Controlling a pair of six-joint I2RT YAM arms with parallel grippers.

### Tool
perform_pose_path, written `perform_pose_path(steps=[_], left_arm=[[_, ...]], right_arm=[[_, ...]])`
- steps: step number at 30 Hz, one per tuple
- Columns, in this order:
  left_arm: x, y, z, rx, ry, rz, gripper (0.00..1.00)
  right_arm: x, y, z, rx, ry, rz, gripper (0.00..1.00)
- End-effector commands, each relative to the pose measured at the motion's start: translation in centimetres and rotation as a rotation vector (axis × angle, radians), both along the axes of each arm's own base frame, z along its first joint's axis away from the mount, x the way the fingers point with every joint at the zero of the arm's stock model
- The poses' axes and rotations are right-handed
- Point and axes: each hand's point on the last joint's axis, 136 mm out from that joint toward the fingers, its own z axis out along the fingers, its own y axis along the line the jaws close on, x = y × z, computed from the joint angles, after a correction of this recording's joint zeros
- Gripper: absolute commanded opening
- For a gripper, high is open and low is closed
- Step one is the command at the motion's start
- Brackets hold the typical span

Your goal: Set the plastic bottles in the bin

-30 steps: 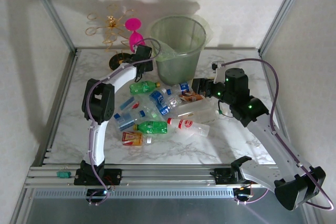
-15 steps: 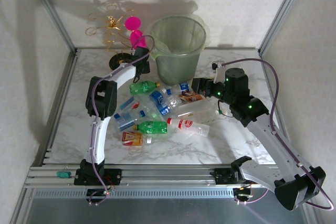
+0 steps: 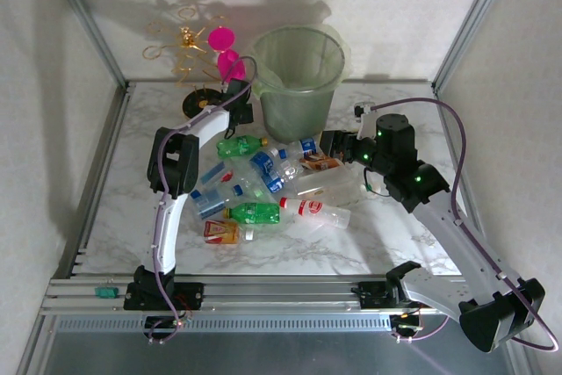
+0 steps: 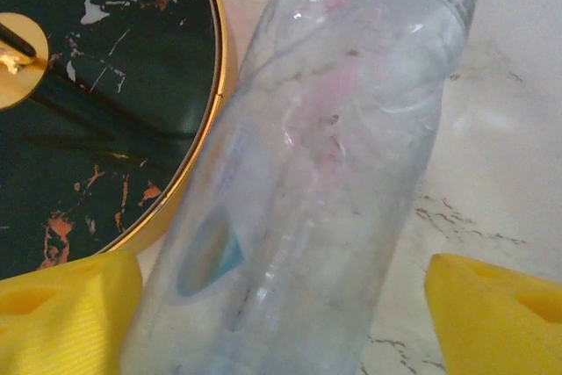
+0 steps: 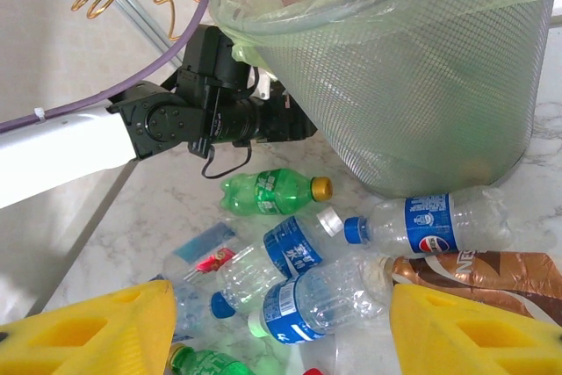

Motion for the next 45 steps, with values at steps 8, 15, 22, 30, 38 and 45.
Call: perform_pose_path(steps=[8,15,22,30,38,45], left_arm=[[-0.4,0.1,-1.8,0.001,0.046,-0.031,0.64],[-0.8,0.1,-1.7,0.0,0.05,-0.037,0.58],[-1.8,0.0,0.3,-0.015,0.019,-0.033,0.55],[-3.2,-0.7,4.1,-0.029,-0.036,-0.045,0.51],[-4.2,-1.4,7.0,-0.041,-0.078,-0.056,0.51],[-5.8,-2.8,8.4,-0.079,-0.074,-0.082,0.51]], right_arm=[[-0.1,0.6,0.2,0.017,-0.009,0.022,0.66],[-0.3,0.5,0.1,0.009,-0.009,0.027,0.66],[-0.3,0.5,1.1,0.014,-0.029,0.03,0.66],[-0.5,0.6,1.2,0.019,-0.03,0.039,0.66],[-0.6,0.6,1.6,0.025,-0.042,0.039,0.66],[-0.9,0.4,1.7,0.033,-0.046,0.035,0.66]])
